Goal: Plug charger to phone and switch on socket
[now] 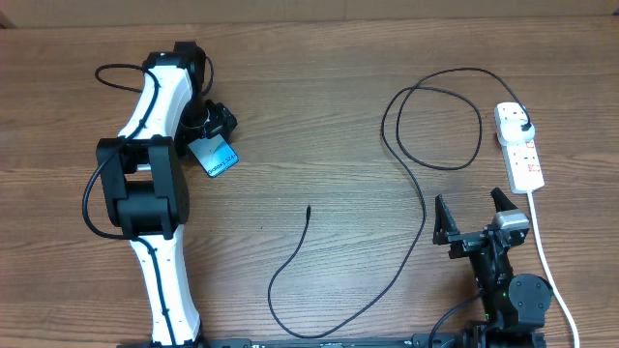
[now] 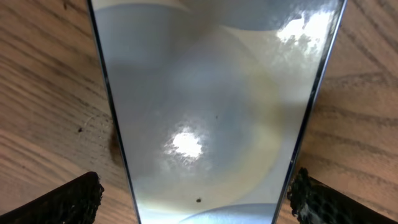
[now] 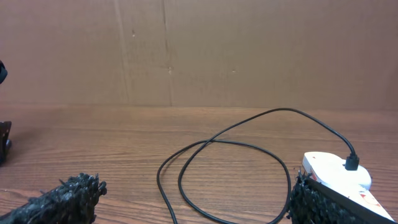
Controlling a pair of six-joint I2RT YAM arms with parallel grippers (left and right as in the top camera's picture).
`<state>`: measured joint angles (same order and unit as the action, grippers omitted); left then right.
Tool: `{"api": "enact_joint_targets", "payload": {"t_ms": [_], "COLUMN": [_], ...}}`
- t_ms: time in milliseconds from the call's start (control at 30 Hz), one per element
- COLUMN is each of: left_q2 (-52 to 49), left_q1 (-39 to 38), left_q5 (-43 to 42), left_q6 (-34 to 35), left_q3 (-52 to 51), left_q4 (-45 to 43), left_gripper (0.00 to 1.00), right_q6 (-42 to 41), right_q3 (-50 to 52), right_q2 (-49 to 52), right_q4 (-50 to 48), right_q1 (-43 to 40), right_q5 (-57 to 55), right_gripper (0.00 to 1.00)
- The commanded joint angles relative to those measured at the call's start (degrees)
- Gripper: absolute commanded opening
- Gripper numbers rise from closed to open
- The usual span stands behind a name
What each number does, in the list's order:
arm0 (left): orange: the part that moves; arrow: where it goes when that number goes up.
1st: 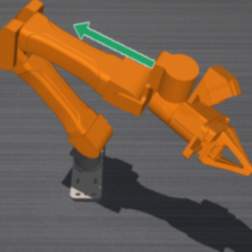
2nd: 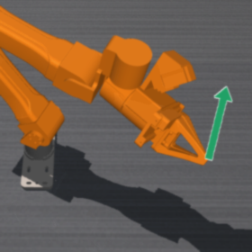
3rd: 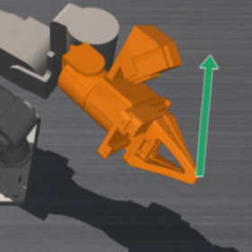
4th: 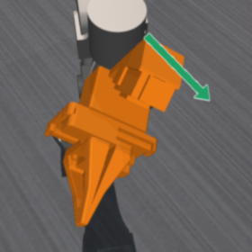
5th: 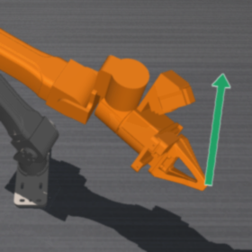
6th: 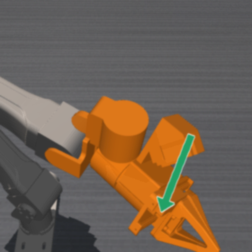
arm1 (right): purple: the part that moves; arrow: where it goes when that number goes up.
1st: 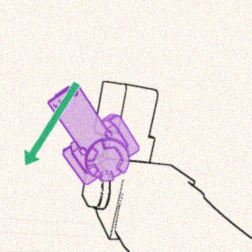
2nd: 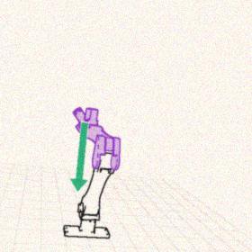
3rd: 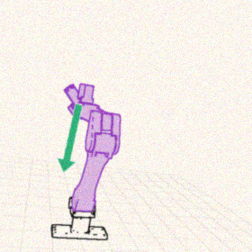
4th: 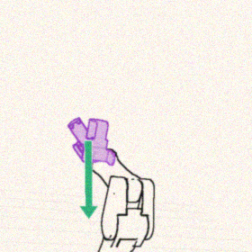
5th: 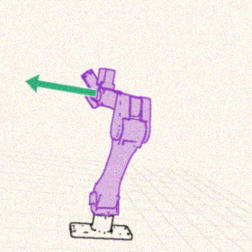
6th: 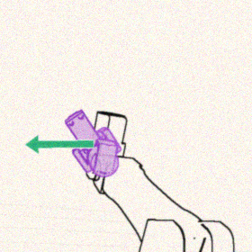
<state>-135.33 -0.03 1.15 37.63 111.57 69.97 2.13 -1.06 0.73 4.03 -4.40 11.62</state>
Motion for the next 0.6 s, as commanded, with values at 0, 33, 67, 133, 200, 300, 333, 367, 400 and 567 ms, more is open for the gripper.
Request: {"api": "enact_joint_targets", "payload": {"t_ms": [0, 33, 67, 133, 200, 300, 333, 367, 400, 567], "left_q2": [-0.3, -0.3, -0.3, -0.3, -0.3, -0.3, -0.3, -0.3, -0.3, -0.3], "left_q1": [0.0, 0.0, 0.0, 0.0, 0.0, 0.0, 0.0, 0.0, 0.0, 0.0], "left_q5": [0.8, 0.7, 0.7, 0.7, 0.7, 0.7, 0.7, 0.7, 0.5, 0.4], "left_q6": [1.5, 1.5, 1.8, 1.8, 1.9, 1.9, 1.9, 1.9, 1.9, 1.8], "left_q3": [-1.8, -2.4, -3.0, -4.3, -5.0, -5.1, -5.1, -5.1, -5.1, -5.1], "left_q4": [-0.9, -1.1, -1.2, -1.7, -1.9, -1.9, -1.9, -1.9, -1.9, -2.3], "left_gripper": [1.00, 1.00, 1.00, 1.00, 1.00, 1.00, 1.00, 1.00, 1.00, 1.00], "right_q6": [-0.2, -0.2, -0.2, -0.2, -0.2, -0.2, -0.2, -0.2, -0.2, -0.2], "right_q3": [0.6, 0.6, 0.6, 0.6, 0.6, 0.6, 0.6, 0.6, 0.6, 0.6], "right_q2": [-0.6, -0.6, -0.6, -0.6, -0.6, -0.6, -0.6, -0.6, -0.6, -0.6], "right_q4": [-0.3, -0.3, -0.3, -0.3, -0.3, -0.3, -0.3, -0.3, -0.3, -0.3], "right_q1": [0.3, 0.3, 0.3, 0.3, 0.3, 0.3, 0.3, 0.3, 0.3, 0.3], "right_q5": [-0.5, -0.5, -0.5, -0.5, -0.5, -0.5, -0.5, -0.5, -0.5, -0.5], "right_gripper": [1.00, 1.00, 1.00, 1.00, 1.00, 1.00, 1.00, 1.00, 1.00, 1.00]}}
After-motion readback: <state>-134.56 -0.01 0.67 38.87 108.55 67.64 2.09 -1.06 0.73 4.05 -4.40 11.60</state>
